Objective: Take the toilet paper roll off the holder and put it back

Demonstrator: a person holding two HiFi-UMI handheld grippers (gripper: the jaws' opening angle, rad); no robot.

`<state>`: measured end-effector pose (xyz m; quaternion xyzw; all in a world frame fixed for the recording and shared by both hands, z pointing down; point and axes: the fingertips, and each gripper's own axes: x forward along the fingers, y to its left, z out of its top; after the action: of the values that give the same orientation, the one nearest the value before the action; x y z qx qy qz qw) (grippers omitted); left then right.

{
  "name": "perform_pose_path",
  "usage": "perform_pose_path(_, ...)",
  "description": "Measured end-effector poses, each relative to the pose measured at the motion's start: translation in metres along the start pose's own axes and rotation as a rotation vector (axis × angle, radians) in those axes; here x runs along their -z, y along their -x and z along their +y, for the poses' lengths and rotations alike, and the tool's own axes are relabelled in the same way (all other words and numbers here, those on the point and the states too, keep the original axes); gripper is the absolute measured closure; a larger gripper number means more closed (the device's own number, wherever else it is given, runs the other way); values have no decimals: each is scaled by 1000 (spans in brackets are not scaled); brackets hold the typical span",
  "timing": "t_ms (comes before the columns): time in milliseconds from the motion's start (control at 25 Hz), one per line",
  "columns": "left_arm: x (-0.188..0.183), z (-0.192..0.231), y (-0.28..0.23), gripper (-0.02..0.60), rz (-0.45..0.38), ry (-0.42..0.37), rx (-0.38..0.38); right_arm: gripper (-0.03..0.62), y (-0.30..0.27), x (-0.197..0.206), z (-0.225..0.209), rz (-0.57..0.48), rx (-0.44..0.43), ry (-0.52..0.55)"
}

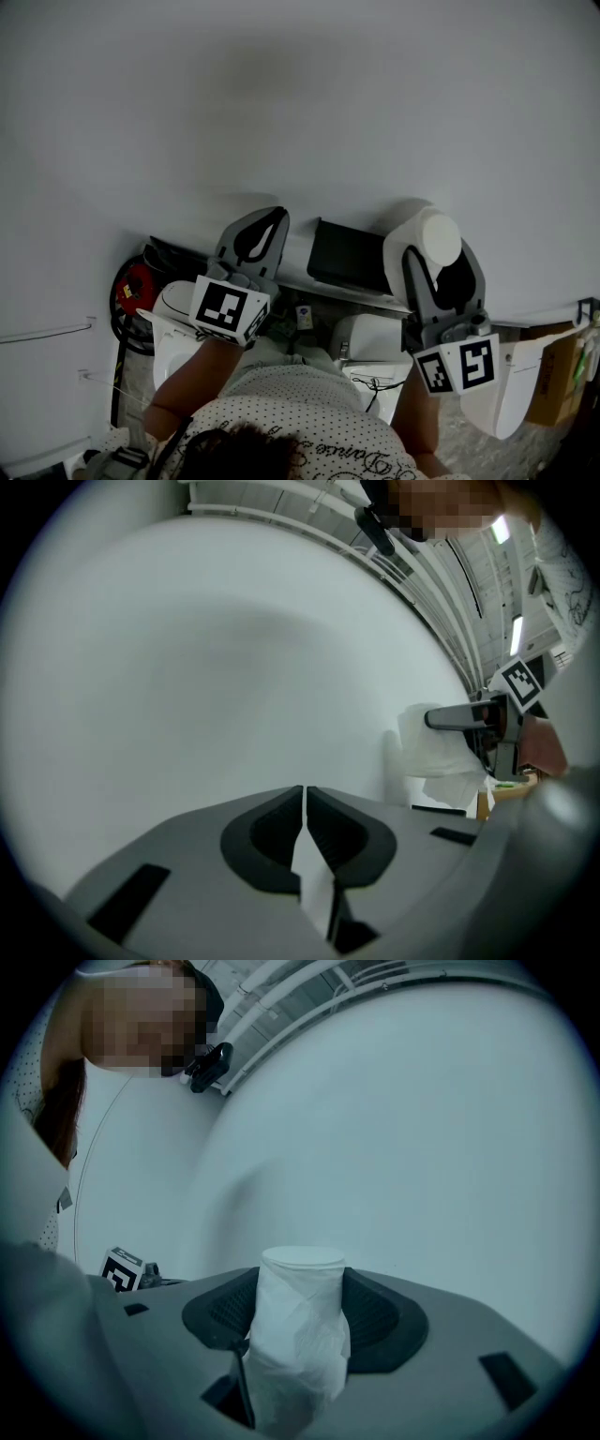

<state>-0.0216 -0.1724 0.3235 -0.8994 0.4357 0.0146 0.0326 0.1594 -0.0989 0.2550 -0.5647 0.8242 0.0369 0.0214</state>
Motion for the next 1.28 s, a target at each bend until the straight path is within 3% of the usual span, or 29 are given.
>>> perform_pose_path(1000, 7, 19, 8, 563, 18, 3, -54, 319, -44, 78, 22, 214, -110, 1)
perform_pose_path(1280, 9, 18, 8, 565, 24, -2, -50, 318, -44, 82, 23, 228, -116, 3)
